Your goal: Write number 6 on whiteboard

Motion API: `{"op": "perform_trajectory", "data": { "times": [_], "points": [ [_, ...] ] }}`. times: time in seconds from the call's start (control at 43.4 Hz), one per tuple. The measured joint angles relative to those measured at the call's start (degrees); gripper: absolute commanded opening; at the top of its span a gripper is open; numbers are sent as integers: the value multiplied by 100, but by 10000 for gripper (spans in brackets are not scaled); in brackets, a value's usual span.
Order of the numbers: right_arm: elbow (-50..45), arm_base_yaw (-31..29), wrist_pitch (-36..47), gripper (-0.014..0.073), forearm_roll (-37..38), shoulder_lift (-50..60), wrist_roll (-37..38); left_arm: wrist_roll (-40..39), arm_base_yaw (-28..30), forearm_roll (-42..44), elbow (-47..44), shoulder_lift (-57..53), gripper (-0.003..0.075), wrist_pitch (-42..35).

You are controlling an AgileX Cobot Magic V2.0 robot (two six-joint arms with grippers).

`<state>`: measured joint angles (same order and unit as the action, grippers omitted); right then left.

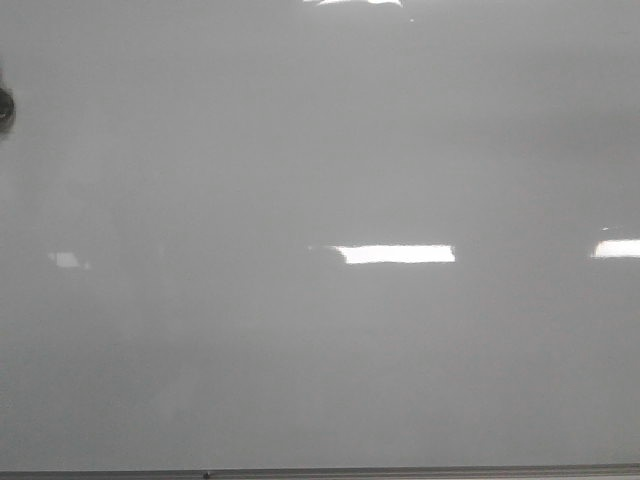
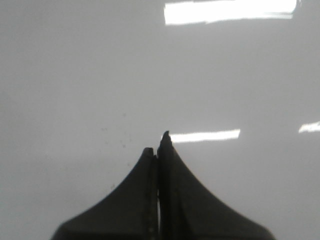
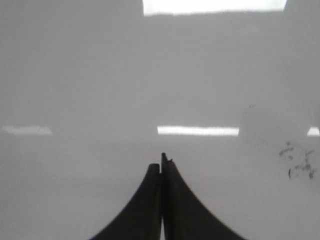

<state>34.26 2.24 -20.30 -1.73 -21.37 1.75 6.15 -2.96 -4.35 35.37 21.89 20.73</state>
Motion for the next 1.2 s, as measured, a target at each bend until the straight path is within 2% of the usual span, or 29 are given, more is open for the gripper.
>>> {"op": "perform_trajectory", "data": {
  "times": [0.299,0.668,0.737,0.852,0.944,0.99,1.036,1.106,1.198],
  "points": [
    [0,0,-405,-67,0,-1303,0,0,0,2,0,834,-20,573],
    [0,0,-405,-62,0,-2774,0,0,0,2,0,1551,-19,614],
    [0,0,-393,-39,0,-2941,0,0,0,2,0,1667,7,614],
    [0,0,-336,97,0,-3087,0,0,0,2,0,1805,157,607],
    [0,0,-302,269,0,-3088,0,0,0,2,0,1896,351,607],
    [0,0,-287,379,0,-3088,0,0,0,2,0,1937,418,607],
    [0,0,-284,449,0,-3088,0,0,0,2,0,1980,488,607],
    [0,0,-260,554,0,-3088,-14,0,0,2,0,2053,527,607],
    [0,0,-261,601,0,-3088,-30,0,0,2,0,2151,525,601]
  ]
}}
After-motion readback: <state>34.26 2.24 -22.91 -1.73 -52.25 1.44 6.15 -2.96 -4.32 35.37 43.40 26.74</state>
